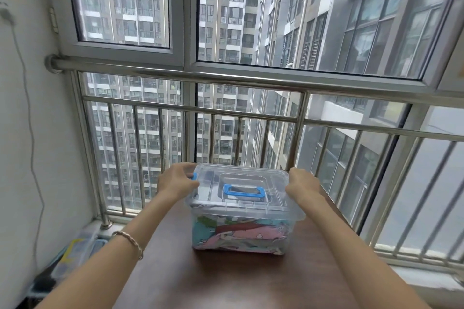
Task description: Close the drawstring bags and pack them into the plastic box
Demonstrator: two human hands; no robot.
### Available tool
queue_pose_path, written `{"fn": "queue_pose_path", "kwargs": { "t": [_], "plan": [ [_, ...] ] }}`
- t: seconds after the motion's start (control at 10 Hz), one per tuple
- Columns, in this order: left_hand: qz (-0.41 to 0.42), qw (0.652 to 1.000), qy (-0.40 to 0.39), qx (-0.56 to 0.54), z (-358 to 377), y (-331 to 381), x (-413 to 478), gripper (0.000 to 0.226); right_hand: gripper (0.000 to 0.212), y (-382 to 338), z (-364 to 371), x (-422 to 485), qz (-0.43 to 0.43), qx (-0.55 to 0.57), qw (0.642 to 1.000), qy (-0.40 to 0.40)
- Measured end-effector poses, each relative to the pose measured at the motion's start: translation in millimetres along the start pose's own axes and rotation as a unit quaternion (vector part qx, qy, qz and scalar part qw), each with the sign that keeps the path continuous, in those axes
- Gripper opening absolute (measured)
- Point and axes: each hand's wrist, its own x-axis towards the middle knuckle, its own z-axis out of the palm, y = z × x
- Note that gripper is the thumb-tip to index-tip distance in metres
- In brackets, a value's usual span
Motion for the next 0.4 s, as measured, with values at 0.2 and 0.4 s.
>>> {"fn": "queue_pose_path", "kwargs": {
  "t": [0.2,0.4],
  "plan": [
    [0.001,0.995,-0.02,-0.096,2.3,-12.1,2.6,0.051,0.007,22.0,17.1,7.8,-0.003,0.093,0.996,0.006],
    [0.013,0.951,0.06,-0.302,-74.4,-12.6,-7.0,0.044,0.041,67.5,-46.5,-21.1,0.017,0.331,0.935,0.128]
  ]
}}
